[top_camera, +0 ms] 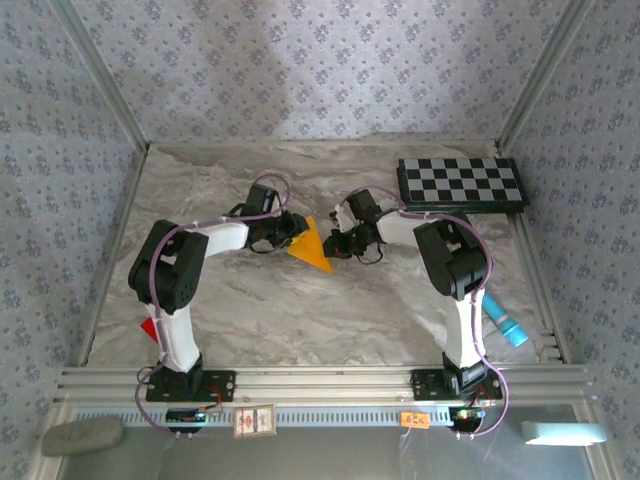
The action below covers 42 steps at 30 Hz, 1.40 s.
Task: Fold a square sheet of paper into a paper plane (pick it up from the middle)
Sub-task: Fourth fold the wing at the center of the table.
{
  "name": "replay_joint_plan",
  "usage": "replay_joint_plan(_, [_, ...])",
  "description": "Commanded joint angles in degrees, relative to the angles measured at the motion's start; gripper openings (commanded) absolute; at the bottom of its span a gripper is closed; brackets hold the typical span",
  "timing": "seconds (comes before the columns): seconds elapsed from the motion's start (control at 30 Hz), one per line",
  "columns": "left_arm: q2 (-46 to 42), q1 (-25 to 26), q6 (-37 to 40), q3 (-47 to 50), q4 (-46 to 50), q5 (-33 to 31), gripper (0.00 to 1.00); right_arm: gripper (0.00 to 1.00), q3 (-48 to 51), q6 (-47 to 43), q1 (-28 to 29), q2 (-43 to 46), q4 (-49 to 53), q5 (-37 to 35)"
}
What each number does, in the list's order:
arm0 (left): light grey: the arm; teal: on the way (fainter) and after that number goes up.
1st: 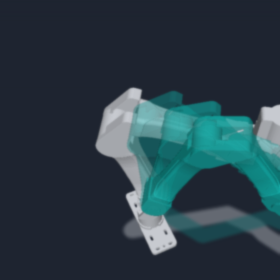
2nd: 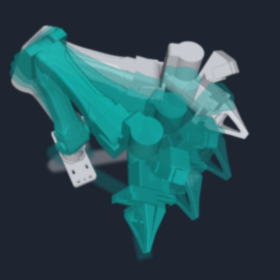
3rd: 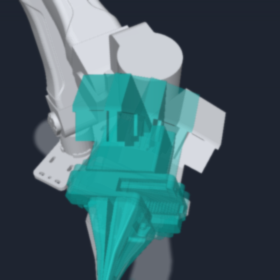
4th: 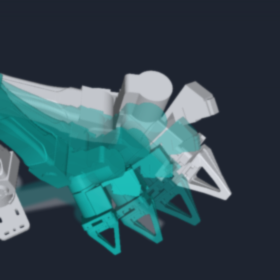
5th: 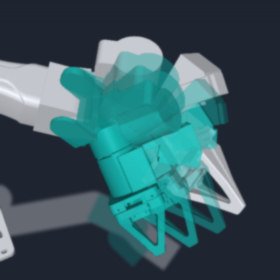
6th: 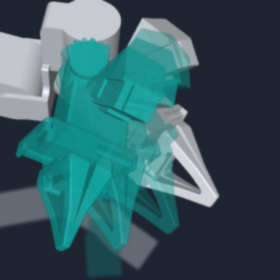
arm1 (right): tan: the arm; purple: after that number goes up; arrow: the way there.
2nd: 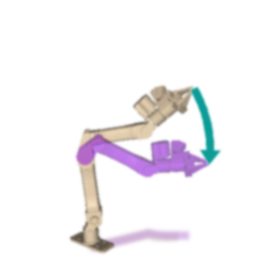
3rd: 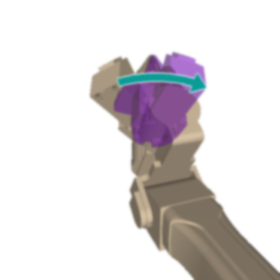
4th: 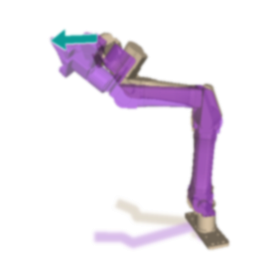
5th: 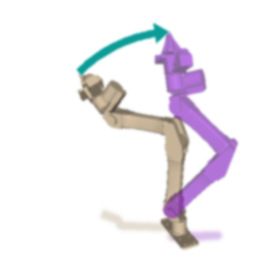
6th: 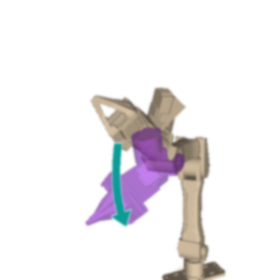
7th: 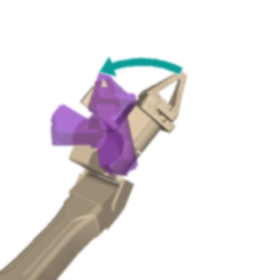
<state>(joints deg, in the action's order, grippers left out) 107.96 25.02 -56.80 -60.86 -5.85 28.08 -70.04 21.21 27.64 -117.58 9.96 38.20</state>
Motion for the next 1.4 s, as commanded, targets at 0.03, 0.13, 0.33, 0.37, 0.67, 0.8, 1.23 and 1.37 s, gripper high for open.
replay_joint_plan(0.03, [-0.8,0.0,1.0,2.1,-4.5,3.0,0.27,0.05,3.1,0.8,-0.6,-2.7,-0.1,-1.8])
replay_joint_plan(0.13, [0.2,0.5,1.2,1.8,-4.9,3.6,0.25,0.03,3.2,0.8,-0.6,-2.6,0.2,-2.1])
replay_joint_plan(0.33, [1.9,1.1,1.1,1.1,-4.7,3.2,0.21,0.00,3.5,0.7,-0.6,-2.5,0.5,-3.3])
replay_joint_plan(0.37, [2.3,1.2,1.1,0.9,-4.7,3.3,0.20,0.00,3.5,0.7,-0.6,-2.5,0.7,-3.6])
replay_joint_plan(0.67, [4.2,2.4,0.9,0.4,-4.3,3.1,0.16,0.00,4.4,0.8,-0.7,-1.8,0.7,-5.6])
replay_joint_plan(0.8, [5.2,2.8,1.1,-0.2,-4.2,3.0,0.15,0.00,4.6,1.0,-0.7,-1.5,0.5,-6.0])
replay_joint_plan(1.23, [8.1,3.5,2.4,-2.8,-0.7,1.3,0.14,0.00,4.7,0.9,-0.7,-1.7,0.6,-6.0])
replay_joint_plan(1.37, [8.4,3.6,2.3,-3.2,1.4,0.1,0.13,0.00,4.6,0.9,-0.7,-1.5,0.7,-5.9])
